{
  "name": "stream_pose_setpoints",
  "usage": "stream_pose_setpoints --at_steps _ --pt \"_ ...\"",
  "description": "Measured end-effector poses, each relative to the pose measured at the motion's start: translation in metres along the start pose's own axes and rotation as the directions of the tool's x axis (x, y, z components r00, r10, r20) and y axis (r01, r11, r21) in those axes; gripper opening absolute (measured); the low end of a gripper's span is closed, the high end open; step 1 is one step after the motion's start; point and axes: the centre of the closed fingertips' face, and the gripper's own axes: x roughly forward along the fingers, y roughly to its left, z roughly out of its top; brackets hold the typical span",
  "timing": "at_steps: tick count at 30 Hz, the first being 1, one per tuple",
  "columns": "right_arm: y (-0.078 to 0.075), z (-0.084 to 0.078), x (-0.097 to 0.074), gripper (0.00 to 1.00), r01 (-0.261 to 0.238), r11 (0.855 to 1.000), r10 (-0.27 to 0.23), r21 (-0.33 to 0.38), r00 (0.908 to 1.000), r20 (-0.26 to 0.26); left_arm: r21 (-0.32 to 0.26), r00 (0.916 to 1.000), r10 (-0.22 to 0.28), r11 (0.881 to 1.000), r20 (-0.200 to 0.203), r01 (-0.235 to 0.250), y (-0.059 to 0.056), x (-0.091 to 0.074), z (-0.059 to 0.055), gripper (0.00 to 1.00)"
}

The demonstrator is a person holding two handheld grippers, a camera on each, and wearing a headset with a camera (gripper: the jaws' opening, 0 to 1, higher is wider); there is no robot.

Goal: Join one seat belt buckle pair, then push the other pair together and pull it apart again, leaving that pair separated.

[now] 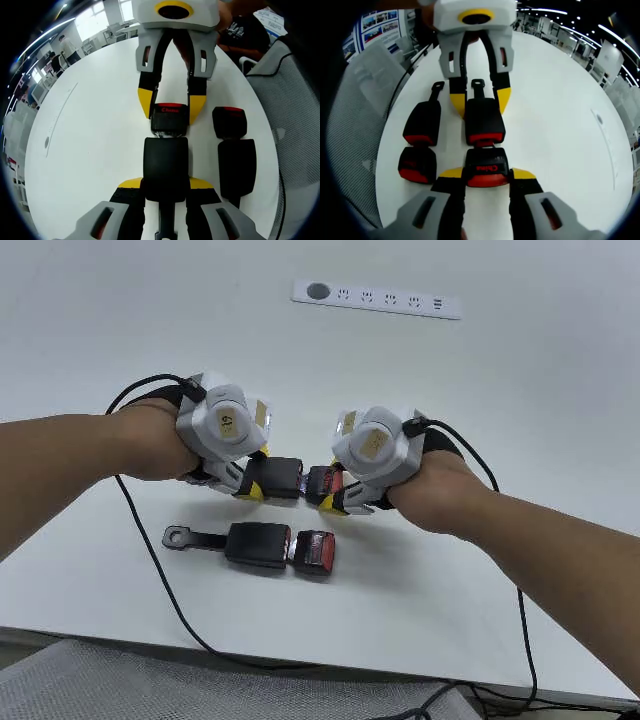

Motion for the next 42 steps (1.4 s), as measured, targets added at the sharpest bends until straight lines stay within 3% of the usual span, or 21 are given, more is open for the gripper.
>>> stream_pose_setpoints --at_steps 9,18,32,42 --pt "-0.001 -0.009 -0.005 0.32 -0.005 1.0 0.005 0.007 0.9999 -0.014 -0.003 0.9998 -0.006 1.0 -0.017 0.006 0.0 0.0 0.0 0.31" --pt "-0.002 -0.023 -0.015 0.33 -0.008 1.0 0.008 0.01 0.9999 -0.014 -0.009 1.0 -0.009 1.0 -0.002 0.009 0.0 0.0 0.0 0.31" --pt "-0.009 -0.078 -0.05 0.33 0.02 0.999 -0.019 0.029 0.9984 -0.054 -0.008 1.0 -0.008 1.0 0.001 0.008 0.0 0.0 0.001 0.31" --pt "-0.005 -0.109 -0.076 0.34 0.026 0.999 -0.023 0.028 0.9942 -0.105 -0.009 0.9999 -0.011 1.0 -0.007 0.011 0.0 0.0 0.0 0.32"
